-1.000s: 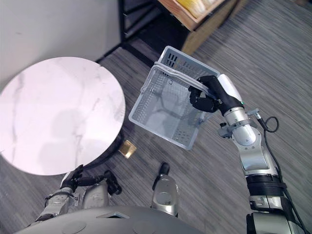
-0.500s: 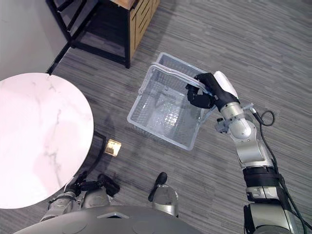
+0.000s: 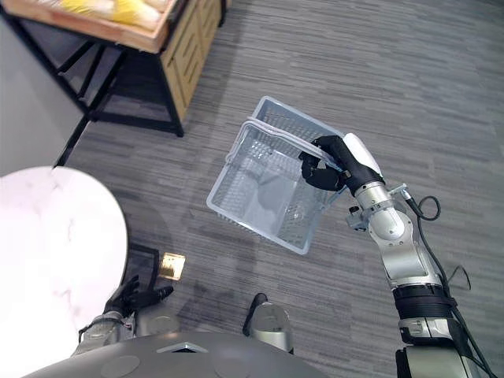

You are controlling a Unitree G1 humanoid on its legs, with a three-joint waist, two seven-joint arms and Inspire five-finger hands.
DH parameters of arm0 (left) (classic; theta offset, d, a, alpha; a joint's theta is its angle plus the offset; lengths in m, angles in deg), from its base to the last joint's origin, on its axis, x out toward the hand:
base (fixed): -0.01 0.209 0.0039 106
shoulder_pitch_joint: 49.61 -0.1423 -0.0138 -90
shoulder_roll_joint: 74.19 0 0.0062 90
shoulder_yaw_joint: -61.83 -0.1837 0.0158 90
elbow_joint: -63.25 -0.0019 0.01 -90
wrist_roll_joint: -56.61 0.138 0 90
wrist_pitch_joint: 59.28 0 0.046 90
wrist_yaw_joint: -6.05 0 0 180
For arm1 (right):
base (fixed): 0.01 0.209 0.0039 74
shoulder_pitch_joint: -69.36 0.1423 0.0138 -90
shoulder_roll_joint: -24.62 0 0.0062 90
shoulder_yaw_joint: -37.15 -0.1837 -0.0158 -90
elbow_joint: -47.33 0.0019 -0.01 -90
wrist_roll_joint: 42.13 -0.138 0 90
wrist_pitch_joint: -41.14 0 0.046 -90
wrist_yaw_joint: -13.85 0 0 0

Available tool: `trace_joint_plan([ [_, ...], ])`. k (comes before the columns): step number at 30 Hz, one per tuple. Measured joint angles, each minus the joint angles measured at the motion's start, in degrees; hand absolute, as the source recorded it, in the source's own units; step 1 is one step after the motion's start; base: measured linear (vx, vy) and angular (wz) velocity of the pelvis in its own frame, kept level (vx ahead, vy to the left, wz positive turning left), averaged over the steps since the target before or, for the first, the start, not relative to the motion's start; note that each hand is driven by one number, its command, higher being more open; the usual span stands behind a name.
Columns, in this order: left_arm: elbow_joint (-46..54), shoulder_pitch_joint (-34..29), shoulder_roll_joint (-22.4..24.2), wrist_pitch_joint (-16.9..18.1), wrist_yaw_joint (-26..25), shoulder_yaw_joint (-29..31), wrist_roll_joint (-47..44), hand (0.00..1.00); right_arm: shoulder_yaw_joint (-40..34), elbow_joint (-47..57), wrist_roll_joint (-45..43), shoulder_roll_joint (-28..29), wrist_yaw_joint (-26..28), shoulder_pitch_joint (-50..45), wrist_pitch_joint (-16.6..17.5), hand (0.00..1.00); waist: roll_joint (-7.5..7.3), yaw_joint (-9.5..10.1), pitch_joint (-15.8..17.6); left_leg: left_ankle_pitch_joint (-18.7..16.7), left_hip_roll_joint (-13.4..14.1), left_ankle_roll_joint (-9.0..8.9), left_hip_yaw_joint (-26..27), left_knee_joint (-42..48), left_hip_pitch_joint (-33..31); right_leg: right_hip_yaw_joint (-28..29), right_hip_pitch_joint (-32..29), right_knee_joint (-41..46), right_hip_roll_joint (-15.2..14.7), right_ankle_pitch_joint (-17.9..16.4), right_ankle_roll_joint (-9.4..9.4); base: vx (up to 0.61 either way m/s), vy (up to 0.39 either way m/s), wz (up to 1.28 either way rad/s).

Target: Pick vegetable in the basket

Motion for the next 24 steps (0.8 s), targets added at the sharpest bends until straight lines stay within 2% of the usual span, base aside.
trace_joint_plan([
  [1, 0.19, 0.01, 0.29, 0.12, 0.28, -0.38, -0.75, 1.00, 0.05, -0.07, 0.00, -0.02, 0.00, 0.03, -0.15, 0.00, 0.19, 0.02, 0.14, -2.33, -2.48, 0.22, -2.01, 0.54, -1.16, 1.01, -0.06, -0.05, 0.04, -0.38, -0.26, 0.09, -0.009, -0.87],
  [2, 0.63, 0.02, 0.75, 0.37, 0.67, -0.47, -1.65, 1.00, 0.48, -0.26, 0.00, -0.03, 0.06, 0.03, -0.90, 0.00, 0.42, 0.46, 0.20, -5.20, -6.52, 0.12, -4.13, -0.53, -3.11, 2.90, 0.02, -0.03, 0.42, -0.89, -0.61, 0.11, -0.002, -0.88],
  [3, 1.31, 0.08, 1.03, 0.76, 0.86, -0.52, -2.08, 1.00, 0.87, -0.36, 0.01, -0.04, 0.11, 0.03, -1.00, 0.00, 0.61, 1.12, 0.29, -5.97, -9.56, -0.45, -4.93, -4.52, -5.01, 4.32, 0.12, -0.10, 1.08, -1.36, -0.85, 0.13, 0.011, -0.96],
  [5, 1.32, 0.35, 1.08, 1.03, 1.25, -0.53, -2.66, 1.00, 1.26, -0.37, 0.01, -0.05, 0.21, 0.02, -0.99, 0.00, 0.57, 1.31, 0.35, -5.01, -13.02, -1.07, -6.22, -13.23, -7.22, 5.71, 0.74, -0.35, 1.79, -1.94, -0.37, 0.16, 0.033, -0.62],
  [6, 1.42, 0.42, 1.17, 1.07, 1.43, -0.54, -3.06, 1.00, 1.37, -0.42, 0.01, -0.05, 0.22, 0.04, -0.99, 0.00, 0.58, 1.40, 0.35, -2.74, -14.70, -1.01, -7.29, -19.30, -8.30, 6.55, 1.46, -0.80, 2.11, -2.36, 0.19, 0.29, 0.084, -0.55],
  [7, 1.72, 0.40, 1.27, 1.07, 1.54, -0.54, -3.14, 1.00, 1.56, -0.48, 0.02, -0.06, 0.22, 0.11, -0.99, 0.00, 0.65, 1.57, 0.34, 1.15, -16.20, -1.05, -8.31, -27.20, -8.90, 7.78, 2.89, -1.56, 2.39, -2.92, 0.97, 0.41, 0.143, -0.76],
  [8, 1.76, 0.31, 1.41, 1.08, 1.52, -0.53, -3.14, 1.00, 2.04, -0.75, 0.02, -0.10, 0.22, 0.40, -0.99, 0.00, 1.00, 1.98, 0.18, 6.10, -16.43, -1.95, -9.37, -31.15, -8.90, 9.59, 4.77, -2.23, 2.79, -3.63, 2.10, 0.39, 0.162, -0.81],
  [9, 1.78, 0.28, 1.44, 1.08, 1.50, -0.53, -3.14, 1.00, 2.56, -0.91, 0.01, -0.10, 0.22, 0.83, -0.99, 0.00, 1.31, 2.39, 0.00, 9.38, -16.32, -2.06, -9.47, -30.77, -8.28, 10.79, 5.44, -2.39, 2.89, -3.88, 2.82, 0.55, 0.202, -0.81],
  [10, 2.20, 0.92, 0.69, 1.05, 1.48, -0.53, -2.96, 1.00, 3.02, -0.89, -0.02, -0.05, 0.22, 1.81, -0.79, 0.00, -0.29, 2.54, 0.19, 10.31, -17.26, 0.10, -8.64, -27.52, -8.60, 12.95, 5.87, -3.08, 1.89, -3.94, 3.46, 0.48, 0.167, -0.53],
  [11, 2.45, 1.18, 0.59, 1.08, 1.33, -0.50, -2.87, 1.00, 3.05, -0.94, -0.02, -0.56, 0.33, 2.37, -0.78, 0.00, -0.53, 2.59, 0.39, 8.57, -17.38, 0.83, -8.31, -25.27, -9.47, 13.29, 5.93, -3.22, 1.34, -3.19, 4.54, 0.57, 0.229, -0.35],
  [12, 2.57, 1.33, 0.83, 1.01, 1.03, -0.38, -3.19, 1.00, 3.04, -1.70, 0.10, -0.74, 0.34, 3.79, -0.81, 0.00, -0.50, 2.63, 0.62, 5.85, -17.35, 2.48, -7.76, -19.75, -10.69, 14.10, 7.07, -3.74, 0.26, -1.96, 5.60, 0.45, 0.238, -0.16],
  [13, 2.82, 1.48, 0.91, 0.85, 0.93, -0.41, -3.35, 1.00, 3.14, -2.88, 0.67, -0.85, 1.05, 4.90, -0.95, 0.00, -0.60, 3.17, 0.67, 4.32, -17.74, 4.10, -6.64, -17.22, -10.21, 15.07, 8.44, -3.99, -0.81, -0.56, 5.63, 0.43, 0.242, -0.14],
  [16, 2.96, 0.98, 0.84, 0.90, 0.62, -0.85, -3.11, 1.00, 3.69, -3.12, 1.06, -0.92, 1.36, 6.88, -0.73, 0.00, -0.59, 3.39, 0.41, 2.94, -19.47, 4.94, -5.87, -18.95, -7.38, 16.70, 8.69, -2.63, -2.39, 2.90, 5.53, 0.34, 0.175, -0.16],
  [17, 2.65, 0.64, 0.82, 0.62, 0.46, -1.73, -3.08, 1.00, 3.39, -2.91, 0.98, -0.92, 1.28, 6.89, -0.50, 0.00, -0.64, 3.17, 0.24, 1.65, -20.69, 4.02, -5.39, -22.66, -4.59, 17.42, 7.48, 0.96, -3.29, 3.05, 5.77, 0.37, 0.182, -0.01],
  [18, 2.09, 0.37, 0.46, -0.07, 0.48, -2.37, -2.86, 1.00, 3.26, -2.92, 1.08, -0.61, 1.23, 6.30, -0.52, 0.00, -1.03, 3.01, 0.04, 1.57, -22.06, 3.94, -5.23, -26.31, -1.95, 18.01, 4.72, 7.80, -4.12, 3.17, 5.93, 0.42, 0.195, 0.00],
  [19, 1.83, -0.11, -0.01, -0.24, 0.33, -3.38, -2.85, 1.00, 3.27, -2.92, 1.17, -0.35, 1.25, 5.39, -0.53, 0.00, -1.69, 3.05, -0.30, 1.57, -23.14, 4.03, -4.71, -28.49, 0.08, 18.87, 1.77, 14.54, -5.10, 3.95, 7.19, 0.43, 0.171, 0.00],
  [20, 1.66, -0.73, -0.60, -0.34, 0.08, -4.03, -2.83, 1.00, 3.63, -2.96, 1.34, 0.39, 1.25, 4.56, -0.64, 0.00, -2.87, 3.05, -0.32, 1.19, -24.67, 4.45, -4.25, -30.74, 3.19, 20.22, -2.08, 24.30, -6.42, 7.37, 10.21, 0.36, 0.125, -0.02],
  [21, 1.67, -1.11, -0.83, -0.42, -0.11, -4.29, -2.82, 1.00, 3.96, -2.97, 2.06, 0.93, 1.26, 4.30, -0.71, 0.00, -3.30, 3.01, -0.32, 0.87, -25.23, 4.63, -4.16, -31.77, 4.91, 20.98, -4.13, 28.76, -6.77, 10.58, 10.38, 0.39, 0.109, -0.04],
  [22, 1.70, -1.90, -1.45, -0.83, -0.51, -5.80, -2.80, 1.00, 4.41, -3.24, 4.11, 2.17, 1.31, 3.20, -0.94, 0.00, -3.53, 2.95, -0.34, 0.24, -25.59, 5.15, -4.11, -34.58, 10.01, 21.50, -8.67, 39.63, -7.29, 19.62, 11.14, 0.39, 0.088, -0.02],
  [23, 1.68, -2.00, -1.79, -1.09, -0.61, -6.59, -2.74, 1.00, 4.62, -3.48, 4.76, 2.29, 1.35, 2.71, -0.93, 0.00, -3.58, 2.89, -0.32, -0.06, -25.66, 5.41, -4.39, -35.15, 11.78, 20.97, -10.24, 44.20, -7.60, 18.88, 10.26, 0.39, 0.070, 0.09],
  [24, 1.65, -1.96, -2.22, -1.43, -0.67, -7.76, -2.38, 1.00, 4.69, -3.72, 5.08, 2.28, 1.41, 1.78, -0.93, 0.00, -3.61, 2.54, -0.30, -0.23, -25.71, 5.68, -5.20, -35.54, 13.88, 19.32, -12.31, 49.69, -7.84, 15.51, 6.61, 0.39, 0.035, 0.27],
])
